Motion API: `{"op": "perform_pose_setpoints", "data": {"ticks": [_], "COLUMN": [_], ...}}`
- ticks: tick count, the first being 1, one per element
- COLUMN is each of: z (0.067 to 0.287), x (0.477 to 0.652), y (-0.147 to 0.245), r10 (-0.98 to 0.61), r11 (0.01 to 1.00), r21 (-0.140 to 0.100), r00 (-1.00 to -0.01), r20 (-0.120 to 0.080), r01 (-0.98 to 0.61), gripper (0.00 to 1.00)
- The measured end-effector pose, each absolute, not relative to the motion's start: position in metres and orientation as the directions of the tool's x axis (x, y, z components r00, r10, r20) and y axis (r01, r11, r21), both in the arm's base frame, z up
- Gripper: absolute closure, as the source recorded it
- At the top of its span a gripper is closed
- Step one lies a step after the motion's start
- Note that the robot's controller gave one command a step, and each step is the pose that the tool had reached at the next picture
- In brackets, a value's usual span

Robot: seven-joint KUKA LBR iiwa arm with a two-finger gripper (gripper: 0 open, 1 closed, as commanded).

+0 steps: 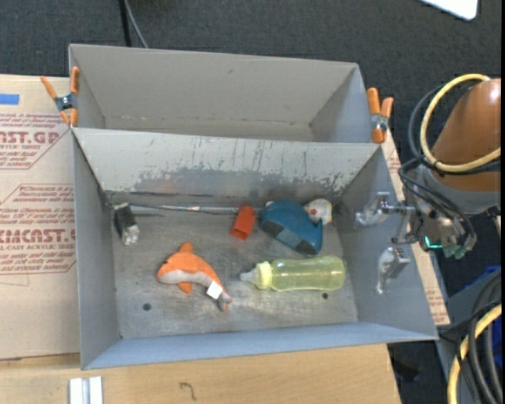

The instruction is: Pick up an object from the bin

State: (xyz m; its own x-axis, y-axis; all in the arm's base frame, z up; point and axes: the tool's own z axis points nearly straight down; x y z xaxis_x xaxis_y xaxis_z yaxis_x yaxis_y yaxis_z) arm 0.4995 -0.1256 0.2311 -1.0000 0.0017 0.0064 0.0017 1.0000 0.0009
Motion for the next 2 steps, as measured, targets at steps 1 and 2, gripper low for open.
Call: {"op": "perform_pose_setpoints", "data": {"ticks": [1,2], "z": [0.235,0.193], "x": [0.501,0.509], "y": [-0.125,-0.124], "r10": [0.000,-0.068], "r11": [1.000,0.998], "r21": [-0.001,-0.002], "r00": [-1.000,-0.998], "r20": [-0.002,-0.008], "r01": [0.000,-0.068], "gripper": [0.00,0.00]}}
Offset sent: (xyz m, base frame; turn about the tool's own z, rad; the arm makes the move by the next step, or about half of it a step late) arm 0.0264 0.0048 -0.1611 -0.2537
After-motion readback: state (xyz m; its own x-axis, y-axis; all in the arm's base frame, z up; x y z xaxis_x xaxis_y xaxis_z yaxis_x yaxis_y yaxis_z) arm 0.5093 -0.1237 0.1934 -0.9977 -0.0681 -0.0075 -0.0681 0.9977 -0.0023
